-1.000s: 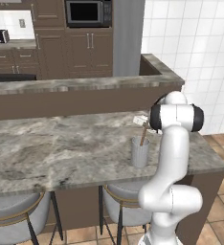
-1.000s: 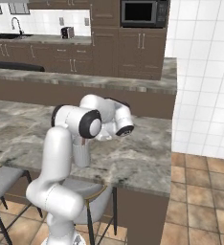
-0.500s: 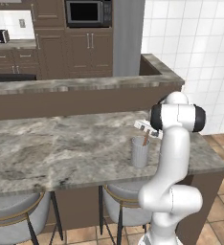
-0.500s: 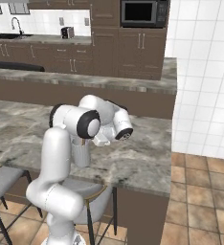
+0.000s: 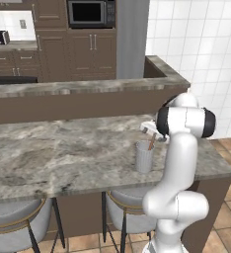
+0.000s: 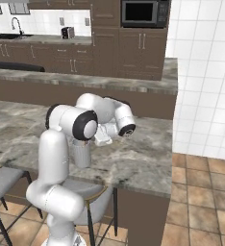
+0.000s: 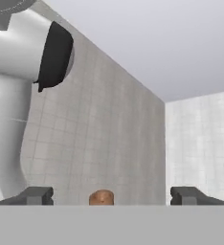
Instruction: Take a straw from the drawer in front and place it inside the glass cup on the dining counter.
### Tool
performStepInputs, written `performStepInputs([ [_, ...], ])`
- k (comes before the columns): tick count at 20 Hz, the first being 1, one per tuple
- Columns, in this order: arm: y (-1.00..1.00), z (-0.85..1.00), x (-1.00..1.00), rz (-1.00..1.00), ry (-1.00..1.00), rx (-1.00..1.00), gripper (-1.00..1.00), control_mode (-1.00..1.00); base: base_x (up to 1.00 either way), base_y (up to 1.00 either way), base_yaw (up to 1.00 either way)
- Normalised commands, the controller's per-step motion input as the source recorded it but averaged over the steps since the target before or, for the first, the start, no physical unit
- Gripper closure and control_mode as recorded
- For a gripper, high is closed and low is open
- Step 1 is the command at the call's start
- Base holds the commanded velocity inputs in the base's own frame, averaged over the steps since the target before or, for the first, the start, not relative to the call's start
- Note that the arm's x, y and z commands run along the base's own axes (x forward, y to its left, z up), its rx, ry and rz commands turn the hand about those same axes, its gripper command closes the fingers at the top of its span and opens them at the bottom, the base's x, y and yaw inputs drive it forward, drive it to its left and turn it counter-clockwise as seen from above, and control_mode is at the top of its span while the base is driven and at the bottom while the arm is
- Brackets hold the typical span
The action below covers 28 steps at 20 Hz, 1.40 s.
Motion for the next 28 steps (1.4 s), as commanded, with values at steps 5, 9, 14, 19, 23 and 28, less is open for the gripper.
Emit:
performStepInputs([
  [5, 0.0, 0.05, 0.0, -0.15, -0.32, -0.4, -1.0, -1.0, 0.0, 0.0, 0.0],
  [9, 0.0, 0.18, 0.0, -0.14, -0.33, -0.47, -1.0, -1.0, 0.0, 0.0, 0.0],
  [14, 0.0, 0.22, -0.01, -0.12, -0.29, -0.48, -1.0, -1.0, 0.0, 0.0, 0.0],
  [19, 0.08, 0.25, -0.41, -0.07, -0.22, -0.44, -1.0, -1.0, 0.0, 0.0, 0.0],
  [23, 0.32, 0.32, -0.93, -0.02, -0.36, -0.44, -1.0, -1.0, 0.0, 0.0, 0.0],
  [28, 0.38, 0.36, -1.0, 0.0, -0.48, -0.45, -1.0, -1.0, 0.0, 0.0, 0.0],
])
